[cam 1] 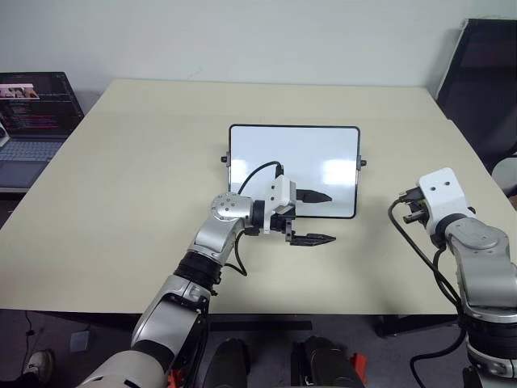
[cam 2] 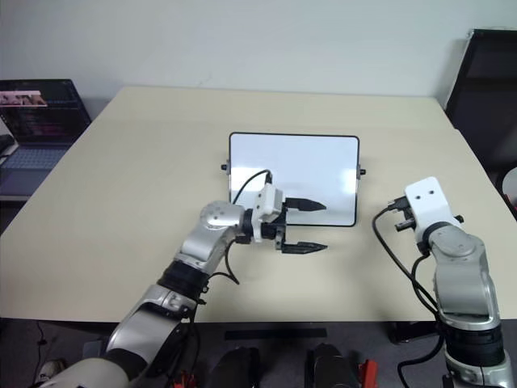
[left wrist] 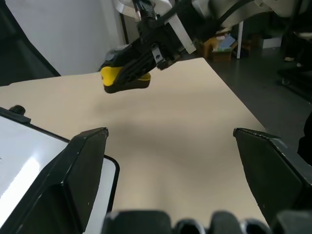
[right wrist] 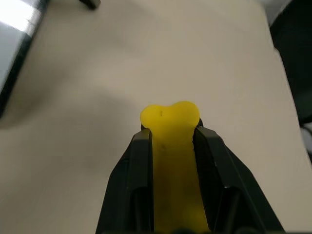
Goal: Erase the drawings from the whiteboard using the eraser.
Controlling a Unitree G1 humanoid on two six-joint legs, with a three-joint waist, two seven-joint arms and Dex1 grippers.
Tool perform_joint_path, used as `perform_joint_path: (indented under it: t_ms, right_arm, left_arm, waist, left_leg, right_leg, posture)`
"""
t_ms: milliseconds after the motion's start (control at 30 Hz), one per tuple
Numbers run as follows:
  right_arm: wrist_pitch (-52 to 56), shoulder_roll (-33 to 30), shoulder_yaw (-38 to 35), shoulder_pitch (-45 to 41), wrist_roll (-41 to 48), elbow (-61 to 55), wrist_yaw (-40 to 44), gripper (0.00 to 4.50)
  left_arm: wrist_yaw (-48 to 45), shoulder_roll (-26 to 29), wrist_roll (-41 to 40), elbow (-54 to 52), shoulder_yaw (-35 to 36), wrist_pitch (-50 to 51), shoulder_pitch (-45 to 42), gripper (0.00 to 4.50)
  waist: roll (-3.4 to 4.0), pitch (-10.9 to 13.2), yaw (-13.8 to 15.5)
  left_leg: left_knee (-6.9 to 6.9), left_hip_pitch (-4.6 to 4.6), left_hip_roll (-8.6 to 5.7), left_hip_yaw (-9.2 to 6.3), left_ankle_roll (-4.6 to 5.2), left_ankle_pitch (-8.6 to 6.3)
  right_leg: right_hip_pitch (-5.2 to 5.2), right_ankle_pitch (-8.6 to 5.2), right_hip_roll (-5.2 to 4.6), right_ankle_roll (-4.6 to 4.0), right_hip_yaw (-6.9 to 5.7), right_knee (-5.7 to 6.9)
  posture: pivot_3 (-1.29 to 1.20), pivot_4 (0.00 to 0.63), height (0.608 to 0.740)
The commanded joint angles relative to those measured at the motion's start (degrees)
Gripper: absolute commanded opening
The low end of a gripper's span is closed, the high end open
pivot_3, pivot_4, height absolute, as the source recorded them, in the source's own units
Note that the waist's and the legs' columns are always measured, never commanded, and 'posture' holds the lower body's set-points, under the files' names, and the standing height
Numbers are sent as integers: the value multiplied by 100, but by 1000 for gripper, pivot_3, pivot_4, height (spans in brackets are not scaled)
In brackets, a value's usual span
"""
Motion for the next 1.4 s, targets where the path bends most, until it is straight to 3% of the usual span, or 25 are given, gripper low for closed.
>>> perform_joint_path:
  t_ms: [33, 567, 1167, 1200, 1400]
  right_arm:
    - [398, 143, -394, -118, 270, 92, -88, 880]
    - [792, 517, -1153, -957, 1099, 1126, -605, 880]
    - [725, 758, -968, -906, 1645, 1255, -950, 880]
    - [718, 748, -965, -912, 1655, 1271, -950, 1216]
    - [740, 751, -978, -912, 1761, 1303, -980, 1216]
  left_arm:
    - [114, -39, 212, 194, 13, -377, -145, 4500]
    - [575, -91, 350, 169, 80, -453, 22, 4500]
    - [671, -41, 377, -48, 71, -364, 146, 4500]
    - [684, -45, 374, -51, 80, -349, 136, 4500]
    - [707, -54, 350, -133, 101, -255, 114, 4500]
  waist:
    - [0, 0, 0]
    - [2, -1, 1]
    - [3, -1, 2]
    - [3, -1, 2]
    - [4, -1, 2]
  left_leg:
    - [0, 0, 0, -1, 0, 0]
    - [0, 0, 1, 1, 0, 0]
    - [0, -1, 3, 0, 0, 0]
    - [0, -1, 2, 0, 0, 0]
    - [0, -1, 3, 0, 0, 0]
  right_leg:
    - [0, 0, 2, 0, 0, 1]
    - [0, 4, 0, -5, 1, 2]
    - [0, 4, 1, -5, 1, 2]
    - [0, 4, 1, -5, 1, 2]
    - [0, 5, 1, -6, 1, 3]
  posture:
    - [0, 150, 740]
    - [0, 150, 740]
    - [0, 150, 740]
    - [0, 150, 740]
    - [0, 150, 740]
